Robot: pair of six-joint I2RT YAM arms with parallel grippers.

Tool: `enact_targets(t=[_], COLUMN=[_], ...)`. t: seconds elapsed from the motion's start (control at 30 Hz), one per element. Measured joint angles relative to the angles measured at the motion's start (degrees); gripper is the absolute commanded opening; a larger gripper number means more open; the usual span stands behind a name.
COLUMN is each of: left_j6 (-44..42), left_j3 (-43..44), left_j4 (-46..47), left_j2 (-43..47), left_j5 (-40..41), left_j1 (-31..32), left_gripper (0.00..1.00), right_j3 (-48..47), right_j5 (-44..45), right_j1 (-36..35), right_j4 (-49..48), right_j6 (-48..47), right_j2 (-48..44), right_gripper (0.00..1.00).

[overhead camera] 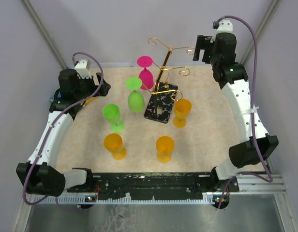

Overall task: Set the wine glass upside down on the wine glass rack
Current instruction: Pick up the wine glass at the center of the board.

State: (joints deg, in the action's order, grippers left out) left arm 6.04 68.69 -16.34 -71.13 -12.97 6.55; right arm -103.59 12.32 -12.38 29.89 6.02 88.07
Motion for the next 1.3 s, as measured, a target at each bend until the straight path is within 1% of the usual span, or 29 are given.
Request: enact_targets(t=[0.1, 0.17, 0.33, 0.5, 0.7, 0.77, 1.07, 1.17, 1.3], left_j6=[0.81, 1.42, 1.88, 2.08, 2.32, 2.38, 2.62, 2.27, 1.55], left_j3=[-0.87, -1.31, -1.77, -4.35, -7.54, -7.54, -7.54, -7.34, -5.01], left_j4=[-3.69, -6.34, -12.37, -15.96, -17.81, -17.88, -17.9, -18.18, -18.62], left_j2=[0.63, 0.63, 0.66, 1.57, 1.62, 1.03, -4.07, -4.42, -4.52], left_j5=[1.44, 2.1, 2.8, 2.86, 2.97, 3.08, 3.37, 4.24, 7.43], left_j1=[0.11, 0.13, 0.28, 0.96, 1.79, 2.08, 3.02, 3.39, 3.45], left_gripper=[0.84, 0.81, 0.7, 0.65, 0.6, 0.53, 0.01, 0.0, 0.0], right_j3=[0.0, -0.02, -0.04, -0.04, -0.04, -0.04, -0.04, -0.04, -0.04], right_j5=[-0.48, -0.61, -0.61, -0.24, 0.04, 0.07, 0.74, 1.09, 1.11], right_j1=[0.0, 0.0, 0.0, 0.0, 0.0, 0.0, 0.0, 0.0, 0.0], right_j4=[-1.38, -1.86, -2.56, -3.48, -4.17, -4.22, -4.63, -4.7, -5.01], right_j6=[0.0, 0.0, -0.07, -0.61, -0.94, -0.94, -1.07, -1.11, -1.05], right_j2=[0.96, 1.25, 1.62, 1.64, 1.64, 1.64, 1.7, 1.7, 1.7], right_gripper=[0.94, 0.94, 0.95, 0.95, 0.95, 0.95, 0.95, 0.95, 0.95])
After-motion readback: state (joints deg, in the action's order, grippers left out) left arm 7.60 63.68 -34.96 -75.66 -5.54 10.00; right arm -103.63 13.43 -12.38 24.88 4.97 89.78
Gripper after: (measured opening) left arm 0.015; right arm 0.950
